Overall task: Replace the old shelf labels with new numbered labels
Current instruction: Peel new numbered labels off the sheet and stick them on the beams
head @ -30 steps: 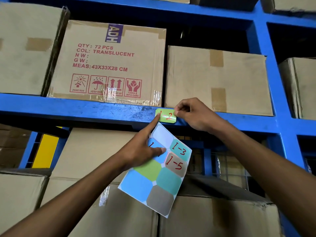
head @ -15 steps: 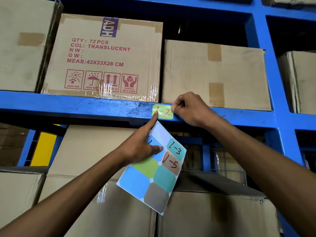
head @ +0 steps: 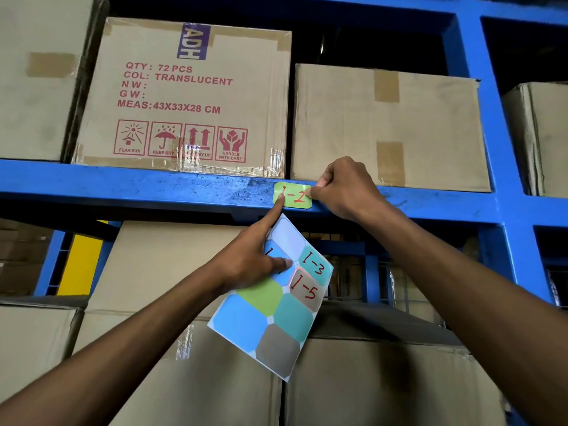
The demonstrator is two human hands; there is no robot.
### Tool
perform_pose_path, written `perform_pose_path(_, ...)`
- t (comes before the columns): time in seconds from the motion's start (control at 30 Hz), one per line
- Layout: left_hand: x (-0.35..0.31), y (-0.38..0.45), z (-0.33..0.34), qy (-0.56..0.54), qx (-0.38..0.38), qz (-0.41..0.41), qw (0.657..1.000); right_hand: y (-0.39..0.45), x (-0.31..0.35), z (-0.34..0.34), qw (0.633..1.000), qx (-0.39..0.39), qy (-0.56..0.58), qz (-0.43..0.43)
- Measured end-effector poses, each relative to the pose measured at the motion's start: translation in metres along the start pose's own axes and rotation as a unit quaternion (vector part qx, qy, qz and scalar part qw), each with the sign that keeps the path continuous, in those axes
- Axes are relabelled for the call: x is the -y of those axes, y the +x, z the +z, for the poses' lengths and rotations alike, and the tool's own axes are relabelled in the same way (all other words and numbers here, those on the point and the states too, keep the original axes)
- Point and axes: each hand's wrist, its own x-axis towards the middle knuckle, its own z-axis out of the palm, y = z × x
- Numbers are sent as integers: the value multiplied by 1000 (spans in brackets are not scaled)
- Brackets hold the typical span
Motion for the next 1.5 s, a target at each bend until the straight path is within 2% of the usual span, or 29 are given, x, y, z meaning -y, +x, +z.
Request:
perform_pose_path(0.13, 0, 0, -2, 13, 0, 5, 1000, -11, -7, -2, 999, -19, -7, -42)
perform_pose_path(0.27, 1, 1, -3, 8, 1, 10, 1000, -23, -13, 3, 981, -61, -71, -169)
perform_pose_path(0.33, 0, 3, -7, 15, -7, 16, 1000, -25, -15, 6, 960, -48, -141, -237)
perform_pose_path(0.4, -2, 7, -12, 34, -18, 22, 999, -26, -16, 9, 943, -10, -197, -268)
perform_pose_path(0.53, -4, 15, -23, 57, -4, 19, 998, -29, -24, 14, 938, 5, -234, -256)
perform_pose_path(0.7, 3, 16, -27, 28, 6, 10, 1000, -35, -42, 11, 938, -3, -264, -223)
perform_pose_path(0.8, 9, 11, -23, 10, 3, 17, 1000, -44, -42, 11, 925, -17, -275, -262)
perform_pose_path(0.9, 12, 7, -19, 5, 11, 26, 1000, -50, -41, 15, 909, 4, -291, -300)
perform_pose_path(1.1, 11, -5, -13, 39, 23, 21, 999, -56, -51, 14, 915, 1, -301, -269)
perform_pose_path(1.33, 5, -14, -9, 15, 22, 12, 1000, -59, -46, 15, 947, -4, -227, -229)
perform_pose_path(1.5, 5, -32, 5, -84, -45, 22, 995, -71, -48, 5, 983, -53, -57, -169)
